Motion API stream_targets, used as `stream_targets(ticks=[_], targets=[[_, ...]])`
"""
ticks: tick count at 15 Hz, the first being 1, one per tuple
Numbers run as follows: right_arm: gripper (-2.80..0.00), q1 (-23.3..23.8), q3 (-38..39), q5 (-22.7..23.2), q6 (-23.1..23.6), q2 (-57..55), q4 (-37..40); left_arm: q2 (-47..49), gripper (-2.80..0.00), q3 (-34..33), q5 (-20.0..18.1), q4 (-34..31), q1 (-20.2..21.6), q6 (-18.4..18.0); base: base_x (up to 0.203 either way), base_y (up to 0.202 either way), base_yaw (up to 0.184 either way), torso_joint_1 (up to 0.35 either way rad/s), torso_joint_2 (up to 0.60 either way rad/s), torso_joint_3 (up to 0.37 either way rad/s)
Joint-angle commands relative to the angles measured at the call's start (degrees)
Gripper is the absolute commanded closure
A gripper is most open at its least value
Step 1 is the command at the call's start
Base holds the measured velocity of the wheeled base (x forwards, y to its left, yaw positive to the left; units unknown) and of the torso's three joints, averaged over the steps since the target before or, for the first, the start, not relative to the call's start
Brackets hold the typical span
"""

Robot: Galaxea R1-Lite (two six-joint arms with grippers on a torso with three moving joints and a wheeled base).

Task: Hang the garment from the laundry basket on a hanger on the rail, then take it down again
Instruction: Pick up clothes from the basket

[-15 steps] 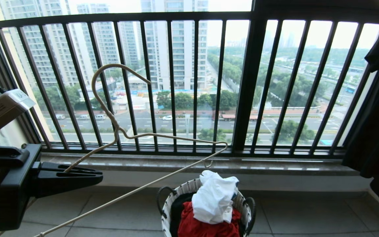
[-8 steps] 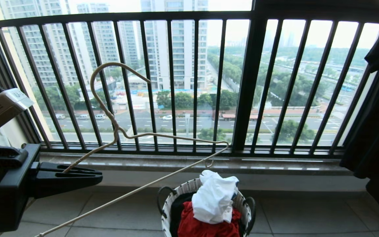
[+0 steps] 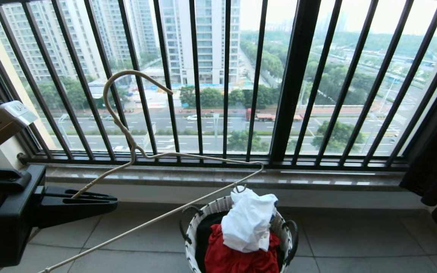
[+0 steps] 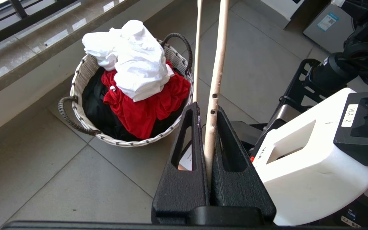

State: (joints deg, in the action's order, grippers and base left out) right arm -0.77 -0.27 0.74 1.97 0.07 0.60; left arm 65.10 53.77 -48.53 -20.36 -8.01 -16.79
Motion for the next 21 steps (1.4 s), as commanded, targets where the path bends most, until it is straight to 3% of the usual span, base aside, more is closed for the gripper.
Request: stream_targets(ticks=[1,21], targets=[[0.00,-0.02,0.00,0.05,0.05,-0.07,0.02,-0.15,0.00,-0.07,-0.25,-0.12,0.01,-0.09,0.000,0.000,0.000,0.000,0.00,-0.188],[0.00,-0.02,0.00,0.05,0.05,-0.07,0.02,-0.31,0.00,-0.07,-0.25,-0.21,-0.08,-0.09,0.000,0.000,0.000,0.004,0.00,-0.198]])
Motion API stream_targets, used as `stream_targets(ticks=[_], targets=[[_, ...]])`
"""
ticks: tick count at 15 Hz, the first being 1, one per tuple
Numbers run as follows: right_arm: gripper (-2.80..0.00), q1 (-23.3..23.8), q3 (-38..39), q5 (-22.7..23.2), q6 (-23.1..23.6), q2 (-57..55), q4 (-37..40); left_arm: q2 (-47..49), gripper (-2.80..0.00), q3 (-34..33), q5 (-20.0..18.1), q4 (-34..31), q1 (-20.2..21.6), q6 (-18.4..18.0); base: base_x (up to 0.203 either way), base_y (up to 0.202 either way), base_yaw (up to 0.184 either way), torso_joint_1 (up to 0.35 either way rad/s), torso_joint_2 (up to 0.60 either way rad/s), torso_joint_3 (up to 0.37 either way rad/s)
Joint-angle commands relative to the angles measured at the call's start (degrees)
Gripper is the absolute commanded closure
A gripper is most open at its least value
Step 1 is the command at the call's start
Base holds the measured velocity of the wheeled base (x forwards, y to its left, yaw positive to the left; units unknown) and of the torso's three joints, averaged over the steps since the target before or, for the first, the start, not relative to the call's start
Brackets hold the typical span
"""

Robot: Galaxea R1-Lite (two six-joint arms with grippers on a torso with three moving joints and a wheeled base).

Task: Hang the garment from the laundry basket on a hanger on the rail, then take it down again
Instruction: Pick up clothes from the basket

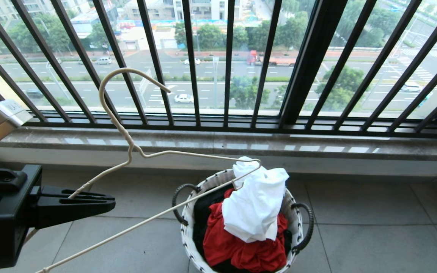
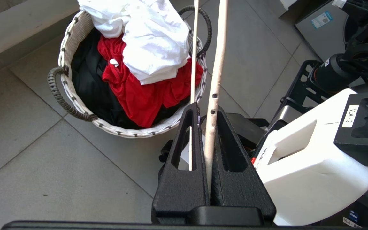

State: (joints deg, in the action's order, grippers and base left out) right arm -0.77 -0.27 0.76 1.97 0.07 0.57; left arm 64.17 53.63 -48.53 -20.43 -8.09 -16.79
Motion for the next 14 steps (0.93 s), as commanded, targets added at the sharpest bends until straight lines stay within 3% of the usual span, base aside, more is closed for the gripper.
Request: stream_targets(ticks=[1,6,10,14], targets=[[0.00,-0.02,0.00,0.03,0.05,-0.07,0.04,0.69,0.00,0.07,-0.25,-0.14,0.01,-0.09,0.000,0.000,0.000,-0.002,0.01,-0.197],[0.00,-0.02,0.00,0.03,0.05,-0.07,0.04,2.62,0.00,-0.47,-0.30,-0.12,0.02,-1.76,0.000,0.000,0.000,0.003,0.00,-0.177],[0.00,-0.02,0.00,0.26,0.87,-0.07,0.04,0.72,0.00,-0.58,-0.42,-0.05,0.01,-1.62,0.000,0.000,0.000,0.001,0.00,-0.023],[0.00,-0.02,0.00,-0.41,-1.80,-0.16,0.04,-2.41,0.00,-0.05,-0.25,-0.05,0.10,-0.85,0.000,0.000,0.000,0.000,0.00,0.000]])
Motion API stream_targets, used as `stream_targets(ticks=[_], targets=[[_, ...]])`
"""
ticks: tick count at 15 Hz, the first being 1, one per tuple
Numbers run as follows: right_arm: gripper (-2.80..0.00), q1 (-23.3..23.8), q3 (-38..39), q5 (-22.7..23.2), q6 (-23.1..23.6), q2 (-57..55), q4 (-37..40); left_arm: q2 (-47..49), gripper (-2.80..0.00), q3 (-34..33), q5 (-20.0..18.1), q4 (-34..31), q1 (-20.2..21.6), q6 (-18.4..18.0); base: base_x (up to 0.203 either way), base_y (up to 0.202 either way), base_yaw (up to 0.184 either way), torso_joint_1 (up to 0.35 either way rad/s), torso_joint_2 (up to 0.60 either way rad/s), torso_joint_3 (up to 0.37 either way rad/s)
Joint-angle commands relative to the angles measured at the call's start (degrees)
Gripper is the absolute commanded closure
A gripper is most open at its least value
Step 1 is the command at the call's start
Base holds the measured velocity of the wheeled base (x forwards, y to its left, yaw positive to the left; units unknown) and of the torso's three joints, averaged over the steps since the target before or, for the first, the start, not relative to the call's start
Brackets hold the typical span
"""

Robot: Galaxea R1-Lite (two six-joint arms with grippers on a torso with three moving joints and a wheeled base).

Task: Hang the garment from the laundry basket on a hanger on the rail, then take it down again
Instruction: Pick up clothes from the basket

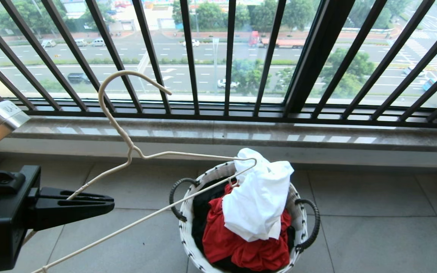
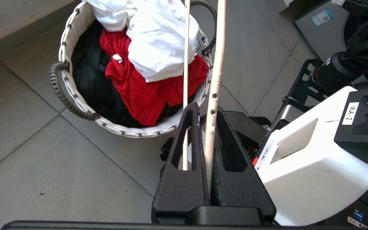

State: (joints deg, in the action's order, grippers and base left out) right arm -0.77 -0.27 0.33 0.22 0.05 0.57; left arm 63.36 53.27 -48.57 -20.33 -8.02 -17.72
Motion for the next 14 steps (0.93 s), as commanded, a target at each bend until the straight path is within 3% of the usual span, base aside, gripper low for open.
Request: stream_targets(ticks=[1,2,5,9,12,14], targets=[[0.00,-0.02,-0.08,-0.07,0.04,-0.05,0.04,-1.92,0.00,0.71,-0.13,-0.14,0.02,0.53,0.000,0.000,0.000,0.000,0.00,0.000],[0.00,-0.02,-0.08,-0.15,0.04,-0.05,0.22,-2.29,0.00,1.62,-0.10,-0.15,0.02,1.72,0.000,0.000,0.000,0.000,0.00,0.000],[0.00,-0.02,-4.37,-0.61,0.00,-0.80,1.23,-3.84,0.00,5.10,0.12,-0.21,0.02,11.29,0.000,0.000,0.000,0.000,0.00,0.000],[0.00,-0.02,-18.09,-1.08,0.03,-10.58,6.26,-4.65,0.00,6.59,0.39,-0.31,0.02,12.00,0.000,0.000,0.000,0.000,0.00,0.000],[0.00,-0.06,-25.13,-0.30,0.06,-24.64,9.29,-4.68,0.00,9.13,0.61,-0.24,0.08,16.68,0.000,0.000,0.000,0.000,0.00,0.000],[0.00,-0.31,-28.69,4.41,0.33,-34.66,10.31,-4.57,0.00,9.55,0.75,-0.23,0.80,17.28,0.000,0.000,0.000,0.000,0.00,0.000]])
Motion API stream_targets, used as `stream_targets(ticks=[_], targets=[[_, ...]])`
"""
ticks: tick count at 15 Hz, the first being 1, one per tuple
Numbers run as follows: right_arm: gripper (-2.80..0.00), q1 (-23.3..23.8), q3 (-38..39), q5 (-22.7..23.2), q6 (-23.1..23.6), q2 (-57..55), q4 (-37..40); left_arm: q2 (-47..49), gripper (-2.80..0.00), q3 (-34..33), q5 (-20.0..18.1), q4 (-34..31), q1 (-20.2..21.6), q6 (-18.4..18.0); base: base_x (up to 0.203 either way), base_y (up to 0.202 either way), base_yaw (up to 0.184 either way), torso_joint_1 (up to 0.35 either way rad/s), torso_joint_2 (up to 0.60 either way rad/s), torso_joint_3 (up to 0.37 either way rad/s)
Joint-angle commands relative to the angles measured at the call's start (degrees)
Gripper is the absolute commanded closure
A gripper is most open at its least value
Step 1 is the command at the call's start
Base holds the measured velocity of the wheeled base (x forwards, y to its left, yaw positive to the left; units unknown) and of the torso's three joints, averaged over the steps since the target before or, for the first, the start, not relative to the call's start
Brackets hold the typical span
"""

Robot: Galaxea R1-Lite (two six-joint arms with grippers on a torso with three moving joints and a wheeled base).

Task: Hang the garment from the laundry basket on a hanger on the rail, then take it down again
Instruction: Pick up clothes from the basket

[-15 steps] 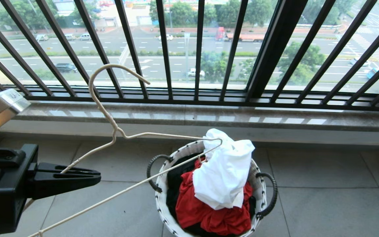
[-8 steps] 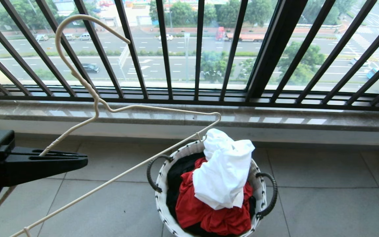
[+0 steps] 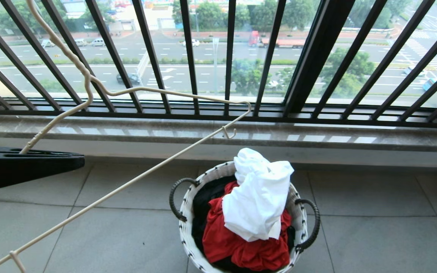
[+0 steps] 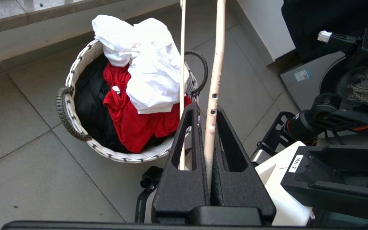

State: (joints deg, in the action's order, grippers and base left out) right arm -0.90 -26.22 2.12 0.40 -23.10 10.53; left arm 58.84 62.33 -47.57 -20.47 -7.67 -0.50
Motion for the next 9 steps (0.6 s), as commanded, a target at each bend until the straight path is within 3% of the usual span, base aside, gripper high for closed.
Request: stream_targets(ticks=[1,4,7,9], targets=[[0.00,-0.33,-4.30,7.26,0.67,-16.26,0.63,0.04,0.00,0.51,-0.17,-0.10,0.47,0.14,0.000,0.000,0.000,0.000,0.00,0.000],[0.00,-1.23,-9.65,17.36,2.02,-28.53,0.75,-0.30,0.00,0.75,0.09,-0.15,0.47,0.24,0.000,0.000,0.000,0.000,0.00,0.000],[0.00,-2.29,-15.38,19.59,2.19,-39.66,0.79,-0.58,0.00,1.65,1.82,-0.19,0.47,0.33,0.000,0.000,0.000,0.000,0.00,0.000],[0.00,-5.67,-19.60,18.55,0.66,-47.47,0.82,-0.01,0.00,1.99,4.14,-0.19,0.47,0.33,0.000,0.000,0.000,0.000,0.00,0.000]])
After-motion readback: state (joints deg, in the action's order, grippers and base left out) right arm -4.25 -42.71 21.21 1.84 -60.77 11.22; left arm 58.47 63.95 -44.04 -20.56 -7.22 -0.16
